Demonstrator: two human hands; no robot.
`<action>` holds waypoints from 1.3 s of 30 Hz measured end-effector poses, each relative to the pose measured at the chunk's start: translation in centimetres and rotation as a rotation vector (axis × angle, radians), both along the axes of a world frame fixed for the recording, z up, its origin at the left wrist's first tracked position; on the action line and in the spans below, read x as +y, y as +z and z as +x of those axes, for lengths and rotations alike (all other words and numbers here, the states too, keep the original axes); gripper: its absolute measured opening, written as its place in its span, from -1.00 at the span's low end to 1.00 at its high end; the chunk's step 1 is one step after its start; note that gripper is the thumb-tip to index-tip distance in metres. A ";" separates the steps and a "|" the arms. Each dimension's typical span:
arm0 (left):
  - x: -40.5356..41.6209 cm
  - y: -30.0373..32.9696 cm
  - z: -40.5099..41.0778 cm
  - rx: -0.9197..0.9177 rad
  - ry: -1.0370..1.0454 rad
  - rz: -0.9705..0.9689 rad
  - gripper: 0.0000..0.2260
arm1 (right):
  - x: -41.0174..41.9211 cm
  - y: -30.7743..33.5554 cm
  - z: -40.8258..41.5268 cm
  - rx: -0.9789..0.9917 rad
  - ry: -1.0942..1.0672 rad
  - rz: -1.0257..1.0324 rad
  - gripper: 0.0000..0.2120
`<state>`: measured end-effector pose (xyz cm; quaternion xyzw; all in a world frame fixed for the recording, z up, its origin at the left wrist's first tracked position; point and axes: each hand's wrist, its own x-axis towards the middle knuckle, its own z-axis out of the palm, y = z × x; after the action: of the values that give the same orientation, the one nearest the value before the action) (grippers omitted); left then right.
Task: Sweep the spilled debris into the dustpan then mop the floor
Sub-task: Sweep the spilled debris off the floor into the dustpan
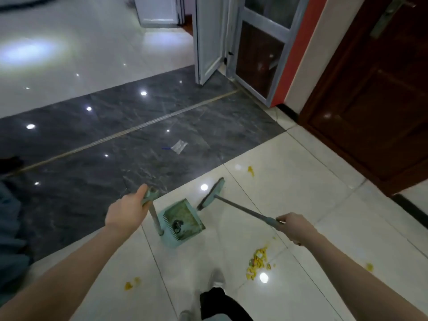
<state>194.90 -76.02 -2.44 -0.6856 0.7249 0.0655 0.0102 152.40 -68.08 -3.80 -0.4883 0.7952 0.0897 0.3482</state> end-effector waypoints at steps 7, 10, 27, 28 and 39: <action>-6.0 1.6 3.1 -0.049 0.131 -0.040 -0.73 | -13.3 0.4 4.5 -0.137 0.012 -0.040 -0.50; -9.3 1.7 4.7 -0.068 0.182 -0.044 -0.74 | -18.3 0.2 6.8 -0.156 0.043 -0.079 -0.61; -39.7 -4.8 19.7 0.036 0.233 0.044 -0.67 | -52.4 -3.8 26.6 -0.124 0.106 -0.066 -0.70; -41.4 -5.1 20.6 0.046 0.238 0.039 -0.66 | -54.7 -4.5 28.0 -0.123 0.104 -0.057 -0.70; -51.0 -7.9 25.1 0.074 0.211 0.114 -0.72 | -67.3 -10.9 33.7 0.008 0.077 0.057 -0.65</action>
<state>220.00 -127.02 -10.37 -0.7535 0.6438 0.1327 0.0157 186.15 -135.33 -14.66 -0.5080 0.7743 0.1276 0.3551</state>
